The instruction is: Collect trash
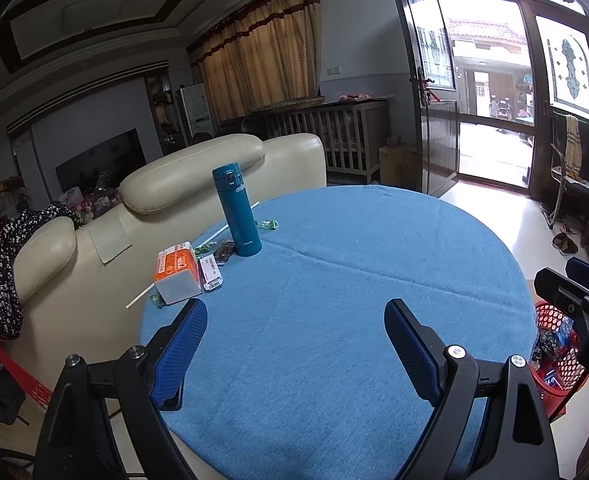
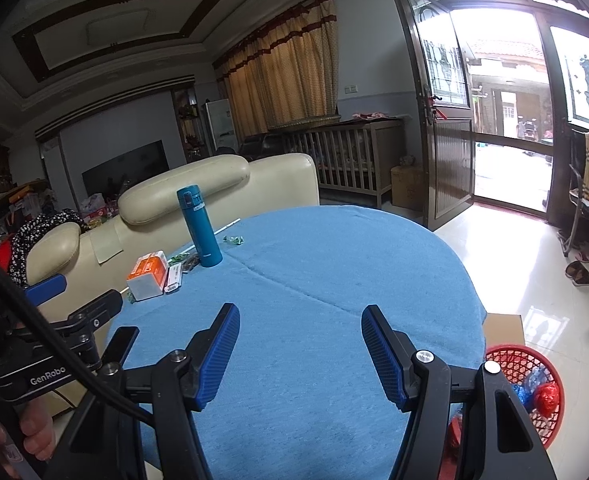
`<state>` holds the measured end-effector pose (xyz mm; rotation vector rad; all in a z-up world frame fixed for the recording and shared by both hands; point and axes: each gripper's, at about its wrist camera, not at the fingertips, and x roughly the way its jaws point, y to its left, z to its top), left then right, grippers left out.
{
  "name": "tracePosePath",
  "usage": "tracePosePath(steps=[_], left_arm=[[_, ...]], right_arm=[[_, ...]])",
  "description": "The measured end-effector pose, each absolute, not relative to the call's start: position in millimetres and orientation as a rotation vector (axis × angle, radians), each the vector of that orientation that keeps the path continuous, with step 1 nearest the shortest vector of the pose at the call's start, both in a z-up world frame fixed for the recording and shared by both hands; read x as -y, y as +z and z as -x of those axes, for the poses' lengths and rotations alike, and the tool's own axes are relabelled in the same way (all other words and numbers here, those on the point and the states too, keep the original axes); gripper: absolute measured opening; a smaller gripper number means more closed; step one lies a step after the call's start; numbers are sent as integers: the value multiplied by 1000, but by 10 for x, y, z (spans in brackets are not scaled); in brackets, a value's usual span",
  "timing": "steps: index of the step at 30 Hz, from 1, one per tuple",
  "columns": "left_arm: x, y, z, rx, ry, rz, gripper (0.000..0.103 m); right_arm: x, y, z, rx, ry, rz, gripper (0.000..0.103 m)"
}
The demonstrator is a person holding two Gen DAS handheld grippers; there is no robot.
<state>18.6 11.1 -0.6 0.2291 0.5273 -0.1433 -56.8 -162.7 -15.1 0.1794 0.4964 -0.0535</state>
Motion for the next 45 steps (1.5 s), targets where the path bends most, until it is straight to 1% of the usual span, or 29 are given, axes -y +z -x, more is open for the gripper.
tracePosePath(steps=[27, 45], left_arm=[[-2, -235, -926, -630, -170, -199, 91], [92, -246, -988, -639, -191, -204, 91]], right_arm=[[1817, -271, -167, -599, -122, -184, 67], [1901, -307, -272, -617, -149, -205, 67]])
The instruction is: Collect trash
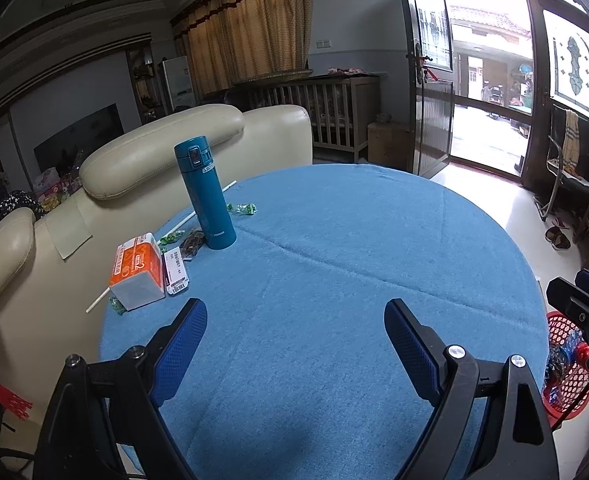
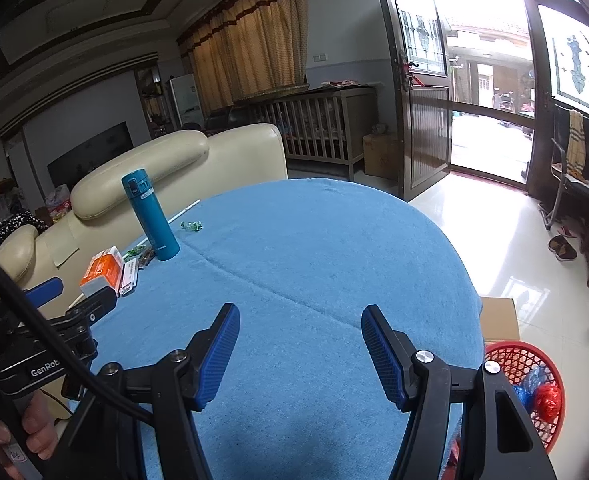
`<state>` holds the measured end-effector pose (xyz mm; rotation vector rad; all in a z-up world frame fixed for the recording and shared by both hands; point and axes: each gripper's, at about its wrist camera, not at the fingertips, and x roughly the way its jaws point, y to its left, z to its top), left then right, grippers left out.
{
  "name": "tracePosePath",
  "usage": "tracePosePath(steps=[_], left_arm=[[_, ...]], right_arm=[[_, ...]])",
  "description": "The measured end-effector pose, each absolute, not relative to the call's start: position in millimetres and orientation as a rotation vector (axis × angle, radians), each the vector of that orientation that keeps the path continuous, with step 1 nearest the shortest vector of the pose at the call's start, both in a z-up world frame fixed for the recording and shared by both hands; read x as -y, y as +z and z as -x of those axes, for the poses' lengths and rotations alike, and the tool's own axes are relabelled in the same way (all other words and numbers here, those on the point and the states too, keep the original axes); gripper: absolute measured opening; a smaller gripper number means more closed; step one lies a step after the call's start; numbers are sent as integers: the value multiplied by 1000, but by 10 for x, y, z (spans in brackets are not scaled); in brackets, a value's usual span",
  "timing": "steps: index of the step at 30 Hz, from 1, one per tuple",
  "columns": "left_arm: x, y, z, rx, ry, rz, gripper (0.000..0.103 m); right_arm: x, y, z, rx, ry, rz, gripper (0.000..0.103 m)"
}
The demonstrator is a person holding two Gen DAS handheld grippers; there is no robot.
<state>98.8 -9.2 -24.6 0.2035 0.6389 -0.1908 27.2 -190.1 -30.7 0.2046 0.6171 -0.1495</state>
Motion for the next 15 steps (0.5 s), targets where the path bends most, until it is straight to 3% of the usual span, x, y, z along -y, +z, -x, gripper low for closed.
tracePosePath(steps=[15], left_arm=[[189, -273, -887, -623, -183, -226, 91]], right_arm=[[1984, -387, -242, -618, -134, -230, 67]])
